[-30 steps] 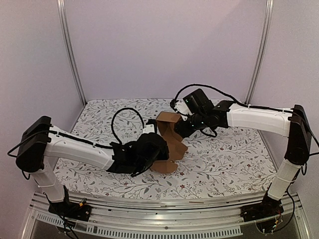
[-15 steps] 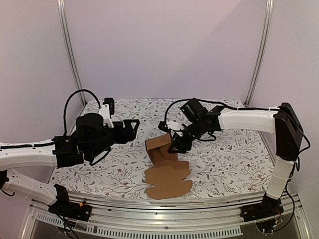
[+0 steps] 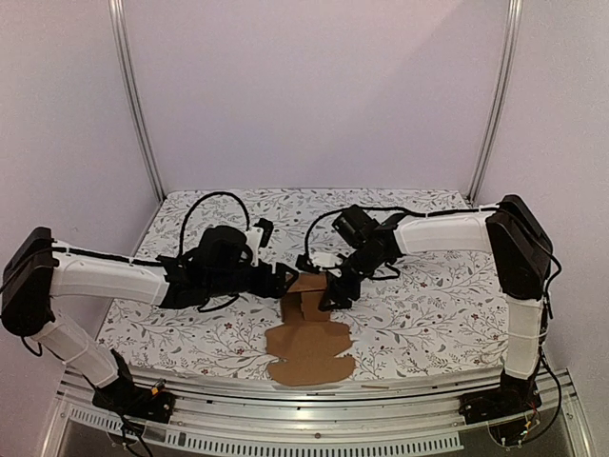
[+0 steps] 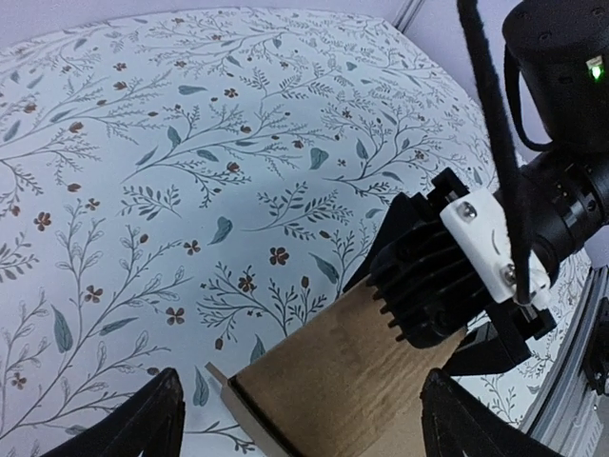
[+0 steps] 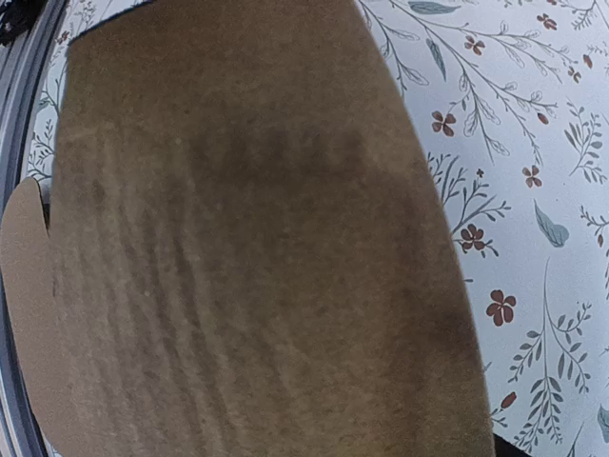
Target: Fold the paper box
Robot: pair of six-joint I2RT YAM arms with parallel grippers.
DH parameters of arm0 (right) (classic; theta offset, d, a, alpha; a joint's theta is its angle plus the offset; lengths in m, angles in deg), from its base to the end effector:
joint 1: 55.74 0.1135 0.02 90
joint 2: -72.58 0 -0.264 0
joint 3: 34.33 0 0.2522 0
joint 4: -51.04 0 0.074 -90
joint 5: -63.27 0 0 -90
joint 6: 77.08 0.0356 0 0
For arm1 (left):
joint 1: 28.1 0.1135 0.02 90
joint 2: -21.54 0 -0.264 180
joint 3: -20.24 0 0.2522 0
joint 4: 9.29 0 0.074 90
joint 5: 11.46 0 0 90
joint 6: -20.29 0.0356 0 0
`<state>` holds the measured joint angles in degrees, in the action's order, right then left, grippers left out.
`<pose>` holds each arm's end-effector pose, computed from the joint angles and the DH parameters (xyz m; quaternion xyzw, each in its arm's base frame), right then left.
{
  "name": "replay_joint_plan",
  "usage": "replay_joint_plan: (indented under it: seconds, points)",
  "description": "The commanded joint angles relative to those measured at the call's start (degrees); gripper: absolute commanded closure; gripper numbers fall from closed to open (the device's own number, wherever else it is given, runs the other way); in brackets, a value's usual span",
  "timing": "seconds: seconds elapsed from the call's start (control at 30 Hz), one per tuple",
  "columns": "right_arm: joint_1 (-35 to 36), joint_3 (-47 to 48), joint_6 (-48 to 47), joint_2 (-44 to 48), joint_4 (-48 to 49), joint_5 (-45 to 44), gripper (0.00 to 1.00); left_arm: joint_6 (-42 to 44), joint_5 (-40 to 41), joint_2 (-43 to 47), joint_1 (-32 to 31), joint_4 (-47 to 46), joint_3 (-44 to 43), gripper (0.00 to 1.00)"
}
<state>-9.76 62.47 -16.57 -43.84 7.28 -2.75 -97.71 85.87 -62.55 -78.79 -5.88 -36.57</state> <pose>0.2834 0.3141 0.1700 -0.6204 0.7235 0.2324 0.1939 0.2005 -0.2377 0.2047 0.1396 0.8565 -0.2701 0.4171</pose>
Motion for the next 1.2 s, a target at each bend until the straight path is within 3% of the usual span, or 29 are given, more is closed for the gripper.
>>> replay_joint_plan:
  seconds: [0.0, 0.43, 0.87, 1.03, 1.17]
  points:
    - [-0.3, -4.17, 4.91, 3.11, 3.18, -3.99, 0.31, 1.64, -6.79, -3.01, 1.29, -5.69, -1.66, 0.15]
    - [-0.47, -8.85, 15.2, 6.76, 8.51, -13.72, 0.25, 4.19, -11.25, -12.24, 2.62, -7.04, -7.89, 0.2]
    - [-0.36, -8.88, 23.47, 9.15, 10.22, -22.02, 0.3, -3.1, -13.71, -10.59, 2.71, -13.7, -1.9, 0.3]
    - [-0.37, -9.24, 21.89, 8.1, 11.4, -22.28, 0.39, 0.77, -10.37, -7.32, 4.07, -5.09, -5.1, 0.3]
    - [-0.5, -10.22, 20.58, 8.4, 13.65, -22.51, 0.42, 2.88, -10.92, -8.78, 8.61, 0.09, -9.12, 0.28]
